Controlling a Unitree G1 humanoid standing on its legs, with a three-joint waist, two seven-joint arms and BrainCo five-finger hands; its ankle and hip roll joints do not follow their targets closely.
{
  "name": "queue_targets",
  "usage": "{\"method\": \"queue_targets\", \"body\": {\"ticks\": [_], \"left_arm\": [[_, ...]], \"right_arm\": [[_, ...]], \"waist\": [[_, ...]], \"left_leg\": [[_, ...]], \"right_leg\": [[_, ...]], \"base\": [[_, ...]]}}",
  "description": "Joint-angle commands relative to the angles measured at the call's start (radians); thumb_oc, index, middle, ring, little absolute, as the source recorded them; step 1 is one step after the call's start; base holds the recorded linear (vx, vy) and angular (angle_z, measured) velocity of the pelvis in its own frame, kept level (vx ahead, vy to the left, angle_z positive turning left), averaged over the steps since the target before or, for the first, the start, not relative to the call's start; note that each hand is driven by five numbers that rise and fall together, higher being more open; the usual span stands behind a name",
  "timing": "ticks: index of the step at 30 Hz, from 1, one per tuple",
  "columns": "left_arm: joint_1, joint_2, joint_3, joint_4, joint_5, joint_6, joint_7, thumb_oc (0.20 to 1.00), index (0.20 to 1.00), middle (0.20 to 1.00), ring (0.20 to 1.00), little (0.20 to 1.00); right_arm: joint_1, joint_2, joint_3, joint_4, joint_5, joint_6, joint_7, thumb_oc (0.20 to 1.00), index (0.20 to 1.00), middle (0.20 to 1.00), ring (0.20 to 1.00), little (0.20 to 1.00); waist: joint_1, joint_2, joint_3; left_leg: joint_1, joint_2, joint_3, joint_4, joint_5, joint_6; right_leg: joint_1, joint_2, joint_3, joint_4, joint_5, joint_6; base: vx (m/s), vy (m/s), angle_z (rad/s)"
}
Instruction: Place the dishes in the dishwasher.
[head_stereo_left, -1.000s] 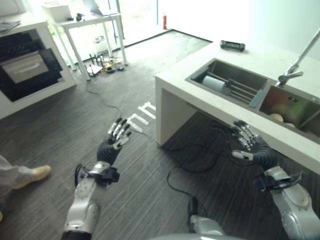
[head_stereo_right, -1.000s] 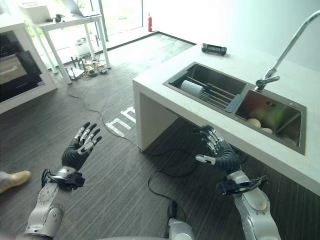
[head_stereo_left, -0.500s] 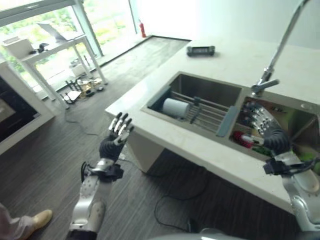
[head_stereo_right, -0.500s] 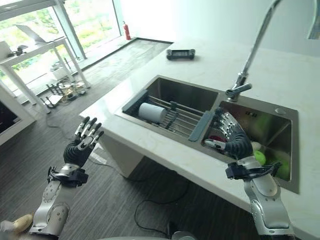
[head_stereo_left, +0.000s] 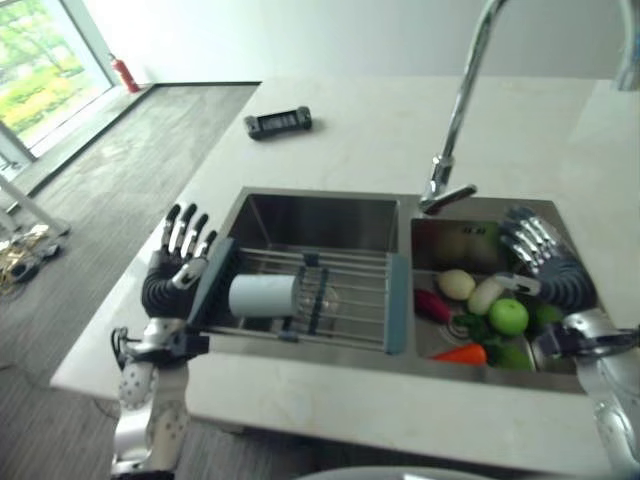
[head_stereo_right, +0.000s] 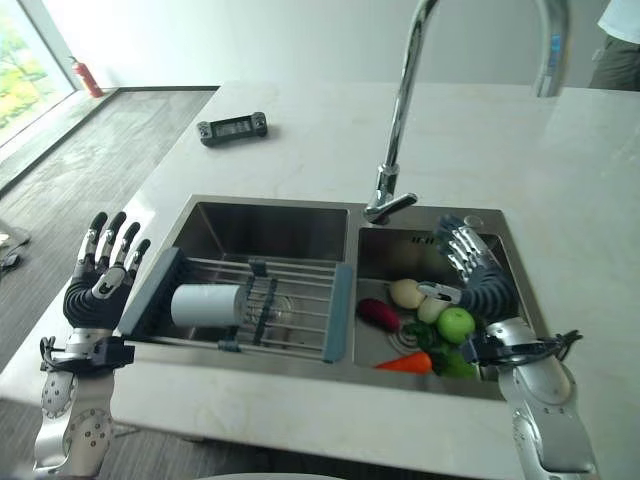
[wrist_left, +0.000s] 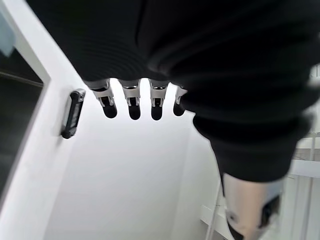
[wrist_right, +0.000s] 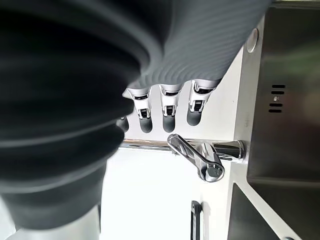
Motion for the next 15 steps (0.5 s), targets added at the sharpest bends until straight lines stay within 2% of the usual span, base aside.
{"method": "queue_targets", "body": {"ticks": [1,4,5,8,12,15], "left_arm": [[0.029,0.063,0.011,-0.143,-0.014,-0.002,-0.022,1.000,1.000,1.000,1.000,1.000],[0.043,0.067,0.013,-0.183,-0.025,0.035,-0.024,1.000,1.000,1.000,1.000,1.000],[0.051,0.072,0.018,-0.185,-0.004,0.056,-0.010,1.000,1.000,1.000,1.000,1.000],[0.067,0.103,0.008,-0.192,0.175,0.059,0.074,1.000,1.000,1.000,1.000,1.000],[0.073,0.131,0.010,-0.187,0.205,0.067,0.059,1.000,1.000,1.000,1.000,1.000],[0.068,0.153,-0.004,-0.199,0.320,0.068,0.033,1.000,1.000,1.000,1.000,1.000]], "right_arm": [[-0.067,0.012,0.004,-0.012,0.028,-0.031,-0.026,1.000,1.000,1.000,1.000,1.000],[-0.067,0.026,0.015,-0.019,0.010,-0.027,-0.036,1.000,1.000,1.000,1.000,1.000],[-0.078,0.027,0.030,-0.010,0.000,-0.034,-0.038,1.000,1.000,1.000,1.000,1.000],[-0.110,0.017,0.061,-0.003,0.006,-0.029,-0.061,1.000,1.000,1.000,1.000,1.000],[-0.107,0.009,0.066,0.005,0.009,-0.040,-0.073,1.000,1.000,1.000,1.000,1.000],[-0.104,-0.008,0.068,0.009,0.010,-0.049,-0.088,1.000,1.000,1.000,1.000,1.000]], "waist": [[0.040,-0.016,-0.056],[0.056,-0.022,-0.060],[0.072,-0.024,-0.063],[0.112,-0.028,-0.066],[0.125,-0.033,-0.073],[0.112,-0.033,-0.071]], "left_leg": [[0.084,0.067,-0.004,0.011,-0.183,-0.154],[0.087,0.054,0.020,0.011,-0.195,-0.139],[0.092,0.050,0.044,0.011,-0.209,-0.135],[0.092,0.050,0.094,0.011,-0.216,-0.128],[0.086,0.040,0.110,0.011,-0.218,-0.122],[0.093,0.036,0.111,0.011,-0.223,-0.120]], "right_leg": [[-0.171,-0.169,-0.052,-0.052,0.108,0.069],[-0.193,-0.187,-0.088,-0.044,0.129,0.075],[-0.193,-0.191,-0.136,-0.037,0.123,0.075],[-0.191,-0.196,-0.237,-0.028,0.124,0.073],[-0.196,-0.176,-0.248,-0.055,0.127,0.070],[-0.216,-0.166,-0.223,-0.081,0.155,0.066]], "base": [[0.14,0.336,-0.24],[0.08,0.189,-0.22],[0.05,0.104,-0.12],[-0.03,0.033,-0.49],[-0.03,-0.046,-0.21],[-0.02,-0.096,0.10]]}}
